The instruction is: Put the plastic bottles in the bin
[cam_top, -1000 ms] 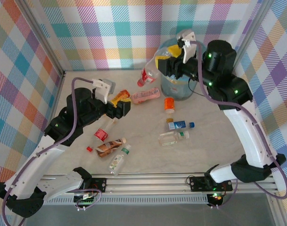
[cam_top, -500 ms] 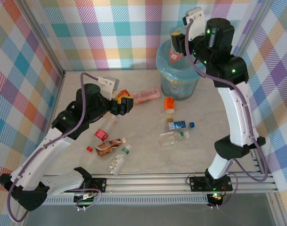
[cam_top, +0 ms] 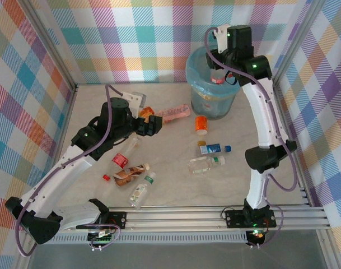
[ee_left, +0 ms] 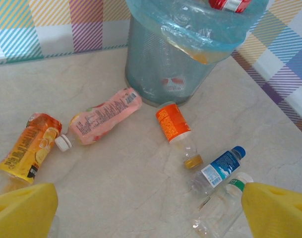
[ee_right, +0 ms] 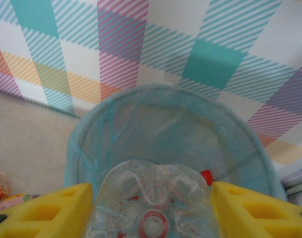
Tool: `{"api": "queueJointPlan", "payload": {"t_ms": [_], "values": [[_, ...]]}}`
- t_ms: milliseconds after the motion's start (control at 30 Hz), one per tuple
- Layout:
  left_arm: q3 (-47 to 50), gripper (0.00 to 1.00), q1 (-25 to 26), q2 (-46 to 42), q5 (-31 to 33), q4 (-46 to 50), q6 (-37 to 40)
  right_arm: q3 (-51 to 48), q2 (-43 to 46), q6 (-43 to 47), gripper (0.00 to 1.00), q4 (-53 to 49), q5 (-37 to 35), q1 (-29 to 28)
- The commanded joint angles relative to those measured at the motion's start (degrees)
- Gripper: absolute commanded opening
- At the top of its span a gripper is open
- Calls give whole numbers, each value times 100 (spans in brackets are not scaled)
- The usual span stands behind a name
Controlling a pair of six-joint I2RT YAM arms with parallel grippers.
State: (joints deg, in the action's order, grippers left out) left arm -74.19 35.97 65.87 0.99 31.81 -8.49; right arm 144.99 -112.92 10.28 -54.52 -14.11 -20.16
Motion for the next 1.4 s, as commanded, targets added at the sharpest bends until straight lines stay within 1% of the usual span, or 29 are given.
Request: {"api": "queueJointPlan", "payload": {"t_ms": [0,167,433,833,933,1067,1133,1267,1367], "values": [[-6,95,38,38,50,201,-212,214,-227,-200,43,-368,143,56],[78,95,33,21,168,282,-336,214,-605,-294,43,-528,181,173],[44,95,26,108,179,336,-342,199,-1074,-386,46,-592,213,398],[-86,95,25,308,129,343,-370,38,-1578,-422,57,-463,521,645],[-91,95,20,306,149,377,-364,25,-1651,-422,61,-442,571,663],[-98,95,25,294,180,411,-368,59,-1663,-422,72,-401,702,680],[-104,95,22,286,189,423,-366,168,-1634,-627,75,-445,780,685],[-121,95,25,281,199,422,-364,239,-1395,-711,81,-352,860,681],[-141,96,23,292,188,431,-373,296,-1197,-764,82,-296,918,680]]}}
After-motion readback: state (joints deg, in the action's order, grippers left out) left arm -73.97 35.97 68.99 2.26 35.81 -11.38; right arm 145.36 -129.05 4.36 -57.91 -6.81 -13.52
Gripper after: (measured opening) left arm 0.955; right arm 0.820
